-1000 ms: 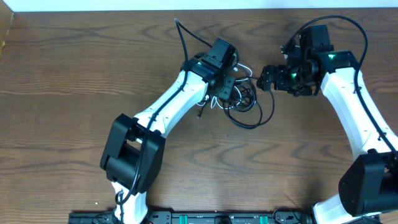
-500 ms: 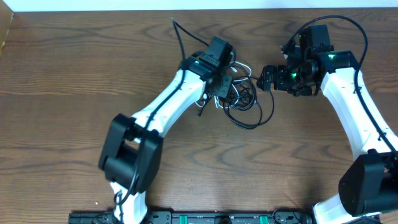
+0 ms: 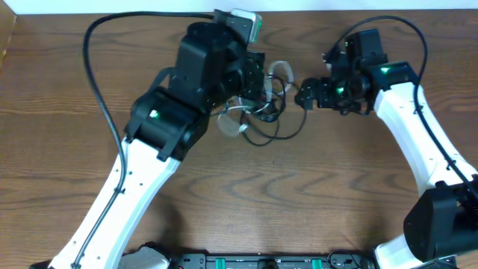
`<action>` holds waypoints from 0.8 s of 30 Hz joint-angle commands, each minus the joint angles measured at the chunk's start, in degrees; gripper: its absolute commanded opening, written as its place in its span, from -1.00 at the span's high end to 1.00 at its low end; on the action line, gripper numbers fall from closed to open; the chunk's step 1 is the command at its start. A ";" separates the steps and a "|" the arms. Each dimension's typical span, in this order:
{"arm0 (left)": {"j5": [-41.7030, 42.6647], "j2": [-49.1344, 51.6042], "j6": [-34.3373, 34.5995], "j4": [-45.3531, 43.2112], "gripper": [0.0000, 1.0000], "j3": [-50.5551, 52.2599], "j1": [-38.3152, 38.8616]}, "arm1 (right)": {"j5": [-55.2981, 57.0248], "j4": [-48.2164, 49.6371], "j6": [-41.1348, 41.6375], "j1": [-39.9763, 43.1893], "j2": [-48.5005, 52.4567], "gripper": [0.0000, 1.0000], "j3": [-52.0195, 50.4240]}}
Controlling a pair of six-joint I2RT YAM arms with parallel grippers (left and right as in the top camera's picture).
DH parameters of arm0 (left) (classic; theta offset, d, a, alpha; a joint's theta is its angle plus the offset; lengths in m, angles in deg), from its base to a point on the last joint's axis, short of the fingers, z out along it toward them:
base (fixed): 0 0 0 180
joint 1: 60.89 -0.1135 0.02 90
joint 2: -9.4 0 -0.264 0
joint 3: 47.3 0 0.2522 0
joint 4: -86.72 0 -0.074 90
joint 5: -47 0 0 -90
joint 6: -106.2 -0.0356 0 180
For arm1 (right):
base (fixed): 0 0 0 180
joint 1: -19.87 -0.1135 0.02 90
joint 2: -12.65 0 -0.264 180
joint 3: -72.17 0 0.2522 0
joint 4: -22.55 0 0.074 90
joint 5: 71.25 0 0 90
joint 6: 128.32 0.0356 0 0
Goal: Untangle cables
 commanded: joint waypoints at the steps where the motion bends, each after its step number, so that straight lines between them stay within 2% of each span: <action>1: 0.87 0.26 1.01 0.28 0.85 0.13 -0.15 | -1.75 0.90 0.44 -1.55 -0.26 -0.97 0.35; 6: 0.61 0.48 1.01 1.44 0.85 0.15 -0.20 | -1.88 2.12 1.86 -2.10 -0.26 -0.90 0.35; 8: 0.35 1.57 1.70 3.45 0.85 0.26 -0.20 | -0.87 2.80 4.74 -2.03 -0.26 -0.80 0.35; 12: 0.00 6.01 7.74 6.36 0.85 1.46 -0.20 | 3.34 2.67 11.15 -0.26 -0.26 -0.77 0.35; 15: -2.93 10.25 10.64 7.61 0.83 1.90 -0.20 | 3.30 2.23 11.89 2.29 -0.26 -0.80 0.35; 19: -5.64 16.22 13.31 7.06 0.67 1.90 -0.20 | 3.30 0.44 11.02 5.22 -0.26 -0.84 0.35; 21: -5.84 18.78 14.05 5.68 0.66 1.90 -0.20 | 3.32 -0.42 9.64 6.01 -0.26 -0.84 0.35; 22: -6.36 20.00 14.84 4.68 0.54 1.90 -0.20 | 3.32 -0.76 9.16 6.27 -0.26 -0.84 0.35; 24: -8.59 22.60 17.14 1.55 0.47 1.90 -0.20 | 3.34 -1.27 7.87 6.60 -0.26 -0.84 0.35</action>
